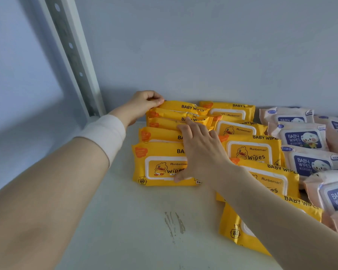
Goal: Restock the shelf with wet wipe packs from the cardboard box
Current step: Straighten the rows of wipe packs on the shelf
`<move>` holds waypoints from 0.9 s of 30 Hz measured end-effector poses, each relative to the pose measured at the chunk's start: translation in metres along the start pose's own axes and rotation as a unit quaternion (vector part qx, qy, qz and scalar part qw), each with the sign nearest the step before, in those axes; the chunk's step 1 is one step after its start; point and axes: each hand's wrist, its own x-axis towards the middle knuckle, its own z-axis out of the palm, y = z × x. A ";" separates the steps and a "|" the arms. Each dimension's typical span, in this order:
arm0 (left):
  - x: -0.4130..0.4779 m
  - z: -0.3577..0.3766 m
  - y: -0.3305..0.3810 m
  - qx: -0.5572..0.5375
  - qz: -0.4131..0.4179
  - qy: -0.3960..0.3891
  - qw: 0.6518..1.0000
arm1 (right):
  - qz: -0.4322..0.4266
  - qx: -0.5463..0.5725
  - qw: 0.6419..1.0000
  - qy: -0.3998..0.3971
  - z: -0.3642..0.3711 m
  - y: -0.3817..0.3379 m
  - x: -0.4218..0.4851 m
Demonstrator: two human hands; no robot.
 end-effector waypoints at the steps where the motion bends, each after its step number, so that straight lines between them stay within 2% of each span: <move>1: 0.003 -0.001 0.002 0.017 -0.003 0.002 1.000 | 0.002 0.002 1.000 0.002 0.001 0.001 0.004; 10: -0.011 0.009 0.018 0.204 0.013 0.036 0.978 | 0.019 0.007 0.999 0.031 0.004 0.005 0.025; 15: -0.054 -0.001 0.031 0.276 -0.031 -0.061 0.959 | 0.021 0.060 0.996 0.069 0.012 0.009 0.015; 19: -0.095 -0.002 0.021 0.286 0.003 -0.123 0.950 | 0.056 0.115 0.988 0.085 0.020 0.019 0.003; 24: -0.099 0.012 0.003 0.298 0.076 -0.059 0.950 | 0.087 0.144 0.982 0.085 0.028 0.025 0.005; 27: -0.094 0.013 0.002 0.350 0.081 -0.044 0.932 | 0.091 0.126 0.983 0.093 0.030 0.024 0.011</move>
